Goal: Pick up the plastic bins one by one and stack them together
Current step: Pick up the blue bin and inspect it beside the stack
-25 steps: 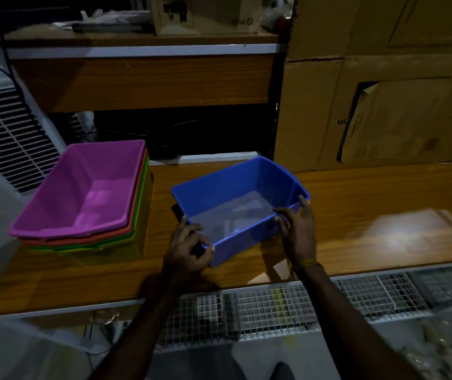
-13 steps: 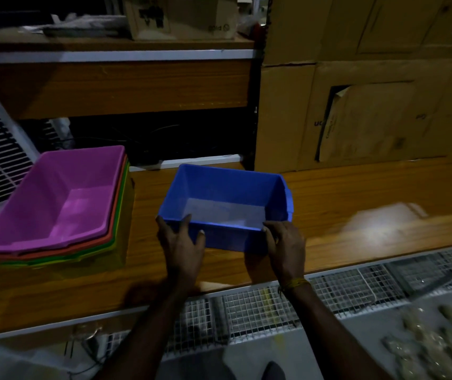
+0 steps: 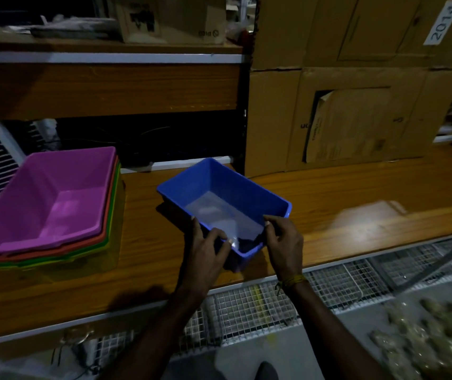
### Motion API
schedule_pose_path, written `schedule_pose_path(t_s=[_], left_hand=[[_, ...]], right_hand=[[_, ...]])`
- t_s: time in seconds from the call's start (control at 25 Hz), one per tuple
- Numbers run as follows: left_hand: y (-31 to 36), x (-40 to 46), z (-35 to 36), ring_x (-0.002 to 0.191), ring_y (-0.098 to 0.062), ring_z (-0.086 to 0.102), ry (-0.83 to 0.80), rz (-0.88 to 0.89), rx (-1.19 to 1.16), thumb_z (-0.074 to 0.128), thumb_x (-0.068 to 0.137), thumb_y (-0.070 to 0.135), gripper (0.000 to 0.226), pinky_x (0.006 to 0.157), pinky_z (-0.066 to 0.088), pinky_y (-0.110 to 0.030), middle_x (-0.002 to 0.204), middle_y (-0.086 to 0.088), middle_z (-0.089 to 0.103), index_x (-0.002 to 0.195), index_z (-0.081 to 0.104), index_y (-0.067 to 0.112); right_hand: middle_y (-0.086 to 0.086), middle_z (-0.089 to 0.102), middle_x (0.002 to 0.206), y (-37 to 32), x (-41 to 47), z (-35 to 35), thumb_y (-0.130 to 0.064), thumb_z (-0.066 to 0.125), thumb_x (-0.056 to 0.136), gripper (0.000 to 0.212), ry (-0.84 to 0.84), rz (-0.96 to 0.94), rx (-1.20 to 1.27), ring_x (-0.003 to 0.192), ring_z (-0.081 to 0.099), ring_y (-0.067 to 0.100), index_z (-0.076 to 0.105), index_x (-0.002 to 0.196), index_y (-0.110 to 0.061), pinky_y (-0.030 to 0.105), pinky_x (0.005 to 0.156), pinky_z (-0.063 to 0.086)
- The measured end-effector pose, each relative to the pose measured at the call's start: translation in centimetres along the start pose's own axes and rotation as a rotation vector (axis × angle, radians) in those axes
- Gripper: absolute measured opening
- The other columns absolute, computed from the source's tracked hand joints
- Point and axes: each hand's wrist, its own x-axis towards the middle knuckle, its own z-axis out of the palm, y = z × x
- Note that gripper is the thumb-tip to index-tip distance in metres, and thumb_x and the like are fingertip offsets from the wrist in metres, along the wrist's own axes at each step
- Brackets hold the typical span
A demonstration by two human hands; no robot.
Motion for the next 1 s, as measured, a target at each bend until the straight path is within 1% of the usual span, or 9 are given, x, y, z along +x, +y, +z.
schedule_pose_path(t_s=[0.12,0.24,0.36,0.52,0.6,0.76,0.88,0.92,1.0], left_hand=[[-1.6,0.1,-2.8,0.121,-0.003,0.048,0.084,0.030,-0.076,0.068,0.088,0.026,0.008,0.084,0.046,-0.028,0.142,0.010,0.040,0.089,0.060,0.028],[-3.6,-0.1,-4.1,0.102,-0.021,0.063,0.220,-0.112,-0.124,0.070,0.085,0.023,0.017,0.076,0.050,-0.031,0.113,0.000,0.064,0.101,0.065,0.022],[-4.6,-0.4,-4.8,0.091,-0.024,0.067,0.333,-0.267,-0.203,0.069,0.086,0.025,0.029,0.076,0.058,-0.043,0.109,-0.005,0.068,0.115,0.068,0.019],[-3.6,-0.9,-5.4,0.094,-0.021,0.067,0.431,-0.318,-0.319,0.064,0.091,0.022,0.026,0.082,0.057,-0.047,0.108,-0.006,0.071,0.115,0.070,0.015],[-2.7,-1.0,-6.1,0.095,-0.018,0.068,0.470,-0.308,-0.388,0.061,0.093,0.027,0.027,0.082,0.058,-0.046,0.107,-0.002,0.073,0.117,0.070,0.017],[0.0,-0.1,-8.6,0.104,-0.012,0.066,0.528,-0.216,-0.589,0.055,0.095,0.042,0.035,0.084,0.057,-0.036,0.114,0.005,0.070,0.122,0.065,0.024],[1.9,1.1,-10.2,0.114,-0.007,0.060,0.561,-0.037,-0.759,0.050,0.096,0.037,0.040,0.091,0.050,-0.024,0.128,-0.003,0.062,0.129,0.057,0.016],[2.4,1.4,-10.7,0.120,-0.010,0.057,0.559,0.027,-0.782,0.048,0.096,0.037,0.042,0.097,0.048,-0.026,0.134,-0.007,0.059,0.132,0.054,0.015],[2.5,1.8,-11.1,0.132,-0.022,0.048,0.535,0.098,-0.795,0.043,0.097,0.041,0.049,0.110,0.041,-0.044,0.142,-0.010,0.052,0.137,0.050,0.014]], right_hand=[[0.013,0.062,0.106,0.7,0.9,-0.3,-0.009,0.061,0.090,0.019,0.042,-0.012,-0.143,0.102,0.058,0.030,0.071,0.105,-0.012,0.044,0.088,0.050],[0.016,0.060,0.118,1.4,1.7,-0.2,-0.016,0.058,0.095,0.024,0.003,0.166,-0.150,0.111,0.055,0.031,0.069,0.116,-0.012,0.046,0.096,0.047],[0.011,0.069,0.107,0.4,1.2,0.4,-0.019,0.054,0.098,0.024,-0.041,0.259,0.029,0.101,0.065,0.028,0.071,0.112,-0.010,0.042,0.087,0.053],[0.007,0.068,0.081,-0.9,0.2,1.3,-0.024,0.054,0.100,0.024,-0.016,0.299,0.093,0.078,0.062,0.025,0.069,0.083,-0.015,0.033,0.065,0.044],[0.008,0.068,0.081,-1.8,0.3,1.4,-0.027,0.052,0.100,0.028,0.000,0.321,0.143,0.076,0.060,0.024,0.068,0.082,-0.014,0.032,0.061,0.042],[0.002,0.069,0.085,-4.9,1.9,1.3,-0.037,0.050,0.101,0.026,0.061,0.283,0.304,0.089,0.067,0.028,0.067,0.082,-0.036,0.039,0.075,0.055],[0.000,0.071,0.092,-7.3,3.4,1.2,-0.042,0.048,0.100,0.021,0.109,0.231,0.416,0.096,0.069,0.026,0.066,0.088,-0.041,0.045,0.085,0.059],[0.002,0.071,0.096,-8.0,3.8,1.1,-0.043,0.049,0.100,0.020,0.125,0.210,0.462,0.099,0.069,0.024,0.067,0.093,-0.039,0.043,0.086,0.059],[0.008,0.072,0.105,-9.0,4.3,1.0,-0.039,0.048,0.101,0.021,0.146,0.192,0.544,0.103,0.069,0.023,0.067,0.105,-0.031,0.038,0.088,0.059]])
